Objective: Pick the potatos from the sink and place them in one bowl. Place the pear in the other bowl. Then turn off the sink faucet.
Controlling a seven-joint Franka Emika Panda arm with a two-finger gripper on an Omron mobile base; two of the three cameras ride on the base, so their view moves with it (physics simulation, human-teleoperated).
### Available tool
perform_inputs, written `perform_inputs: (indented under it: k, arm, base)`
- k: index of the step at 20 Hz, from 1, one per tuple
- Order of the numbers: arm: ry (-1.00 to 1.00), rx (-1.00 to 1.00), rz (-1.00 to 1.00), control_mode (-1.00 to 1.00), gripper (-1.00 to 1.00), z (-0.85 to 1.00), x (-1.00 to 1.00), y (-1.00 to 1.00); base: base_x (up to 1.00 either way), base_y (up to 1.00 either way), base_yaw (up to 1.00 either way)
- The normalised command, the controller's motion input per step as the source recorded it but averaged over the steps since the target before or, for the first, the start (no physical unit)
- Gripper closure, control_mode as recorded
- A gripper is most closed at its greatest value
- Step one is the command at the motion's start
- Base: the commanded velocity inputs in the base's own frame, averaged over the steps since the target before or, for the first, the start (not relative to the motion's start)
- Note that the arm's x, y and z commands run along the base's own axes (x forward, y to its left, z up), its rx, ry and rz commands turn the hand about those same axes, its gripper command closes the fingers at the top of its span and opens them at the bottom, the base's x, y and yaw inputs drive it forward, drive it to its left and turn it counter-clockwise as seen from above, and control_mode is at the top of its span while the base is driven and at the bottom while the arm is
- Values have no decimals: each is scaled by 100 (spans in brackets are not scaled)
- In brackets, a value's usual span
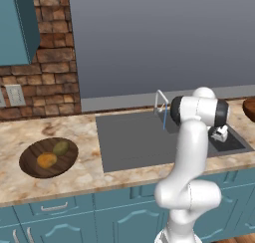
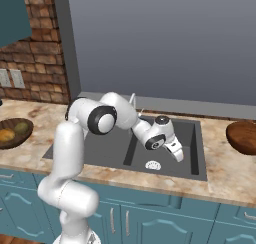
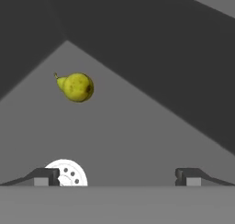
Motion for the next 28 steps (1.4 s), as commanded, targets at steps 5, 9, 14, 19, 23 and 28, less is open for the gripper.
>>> perform_inputs:
  k: [5,9,14,19,23,28]
  arm:
    - [0,0,2,-100,-100,-12,26,-2]
    - [0,0,0,-100,-100,-16,23,0]
    - [0,0,0,-100,-100,-20,23,0]
    - [0,0,0,-100,-100,-17,23,0]
    - [0,0,0,-100,-100,-25,24,-5]
    - [0,0,0,-100,-100,-24,30,-9]
  base:
    - [0,0,0]
    - [0,0,0]
    - [0,0,0]
    - [0,0,0]
    - [0,0,0]
    - [0,0,0]
